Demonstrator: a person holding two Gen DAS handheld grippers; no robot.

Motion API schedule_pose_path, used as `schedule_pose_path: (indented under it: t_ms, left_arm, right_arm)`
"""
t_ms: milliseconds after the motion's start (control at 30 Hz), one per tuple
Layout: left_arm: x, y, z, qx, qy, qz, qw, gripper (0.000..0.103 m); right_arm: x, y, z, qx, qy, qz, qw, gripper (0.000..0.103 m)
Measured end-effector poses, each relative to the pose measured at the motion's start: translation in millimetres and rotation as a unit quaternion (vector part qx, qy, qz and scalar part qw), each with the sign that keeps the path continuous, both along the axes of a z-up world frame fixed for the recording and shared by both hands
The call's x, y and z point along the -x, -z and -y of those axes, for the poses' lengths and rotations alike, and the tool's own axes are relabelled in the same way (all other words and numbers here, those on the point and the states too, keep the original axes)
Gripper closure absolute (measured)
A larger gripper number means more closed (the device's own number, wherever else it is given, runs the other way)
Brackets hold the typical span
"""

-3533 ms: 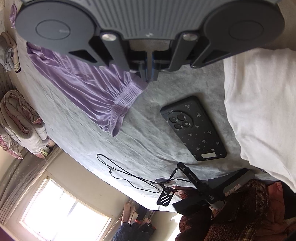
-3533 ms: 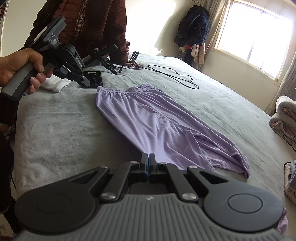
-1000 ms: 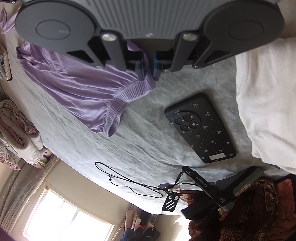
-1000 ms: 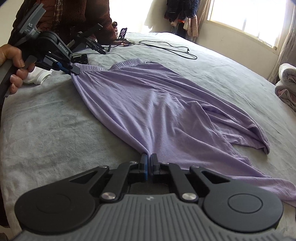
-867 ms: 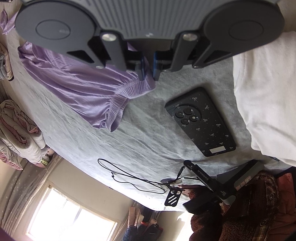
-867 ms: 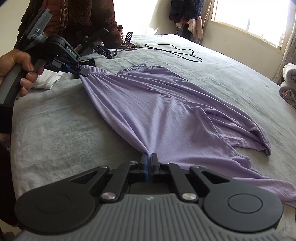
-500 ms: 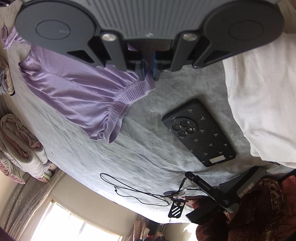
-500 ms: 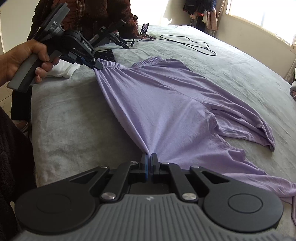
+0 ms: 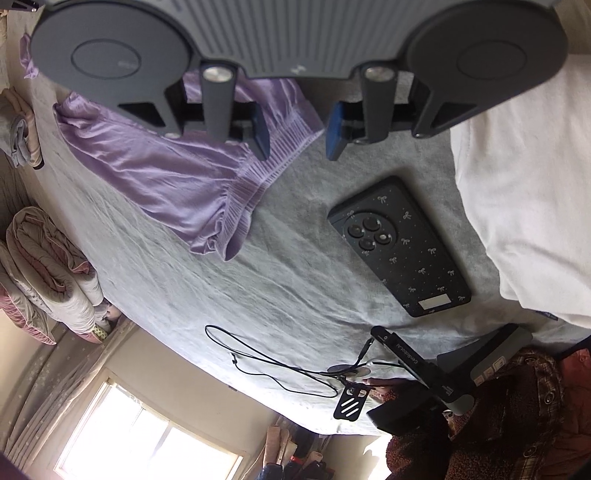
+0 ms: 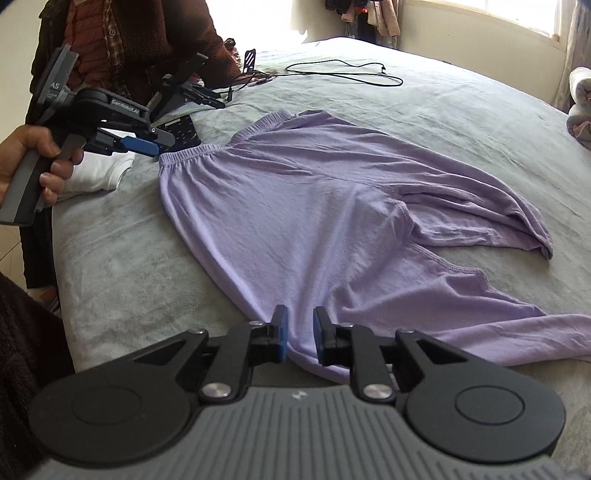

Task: Fold clothes

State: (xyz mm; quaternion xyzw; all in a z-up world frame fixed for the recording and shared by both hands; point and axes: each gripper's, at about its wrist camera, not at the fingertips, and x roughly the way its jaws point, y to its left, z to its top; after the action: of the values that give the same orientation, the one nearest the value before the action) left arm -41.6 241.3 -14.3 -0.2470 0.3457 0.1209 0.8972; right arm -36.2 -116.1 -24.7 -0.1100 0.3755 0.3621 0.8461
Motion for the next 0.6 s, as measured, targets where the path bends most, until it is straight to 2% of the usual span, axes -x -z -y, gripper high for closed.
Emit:
schedule_pose_path:
  t_ms: [67, 233, 300, 467, 600]
  left_arm:
    - [-4.5, -1.2, 1.9, -0.002, -0.001, 0.004, 1.0000, 0.062]
    - [-30.5, -8.6, 6.9, -0.008, 0.005, 0.007, 0.9999, 0.053]
    - [-49.5, -9.5, 10.5, -0.026, 0.016, 0.007, 0.9995, 0.048]
    - [-99.3, -8.1, 20.1, -0.072, 0.046, 0.005, 0.9963, 0.046]
    - [-133.8, 7.2, 20.8, -0.067, 0.062, -0.004, 0.9958, 0.046]
  right_arm:
    - [-5.6, -2.7, 6.2, -0.010, 0.020, 0.003, 1.000, 0.062]
    - [-37.7, -8.6, 28.1, -0.032, 0.095, -0.012, 0.995, 0.062]
    - [-54.2, -10.4, 38.5, -0.042, 0.128, -0.023, 0.991, 0.062]
    - [-98.0, -7.3, 71.0, -0.059, 0.203, -0.047, 0.976, 0.062]
    - [-122.7, -0.3, 94.1, -0.057, 0.248, -0.047, 0.966, 0.062]
